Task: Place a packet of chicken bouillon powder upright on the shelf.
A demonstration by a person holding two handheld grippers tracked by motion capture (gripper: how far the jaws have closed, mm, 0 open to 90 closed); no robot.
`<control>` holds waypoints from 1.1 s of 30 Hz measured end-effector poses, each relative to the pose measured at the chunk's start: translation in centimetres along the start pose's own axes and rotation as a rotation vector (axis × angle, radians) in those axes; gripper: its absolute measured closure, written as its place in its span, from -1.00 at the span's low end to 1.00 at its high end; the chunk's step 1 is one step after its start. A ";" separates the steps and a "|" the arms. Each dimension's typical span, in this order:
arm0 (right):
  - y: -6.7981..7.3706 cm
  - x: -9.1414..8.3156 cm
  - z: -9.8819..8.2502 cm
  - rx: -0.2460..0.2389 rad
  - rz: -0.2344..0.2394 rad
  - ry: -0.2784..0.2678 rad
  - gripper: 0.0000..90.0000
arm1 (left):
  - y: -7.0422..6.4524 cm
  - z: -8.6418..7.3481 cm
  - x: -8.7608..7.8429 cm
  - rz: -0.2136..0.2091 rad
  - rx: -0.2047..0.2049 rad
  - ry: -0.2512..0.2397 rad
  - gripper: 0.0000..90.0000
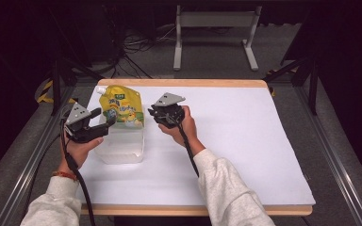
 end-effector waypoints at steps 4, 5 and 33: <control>-0.3 -0.7 -0.4 -0.009 -0.009 0.008 0.73 | -0.8 -0.5 -0.3 -0.012 0.004 -0.003 -0.26; -0.4 -0.9 -0.5 -0.013 -0.009 0.012 0.72 | -1.1 -0.7 -0.3 -0.013 0.010 0.002 -0.28; -0.9 -6.5 -4.2 -0.128 -0.035 0.118 0.54 | -7.7 -1.2 -2.5 -0.079 0.099 -0.053 -0.59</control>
Point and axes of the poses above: each handheld gripper's, and its own axes: x roughly forward along the jaws, z roughly out of its top, y roughly to its left, the point moved 7 cm from there along x, roughly forward along the jaws, and after that the axes turned 4 degrees about y, right-handed, at the moved point
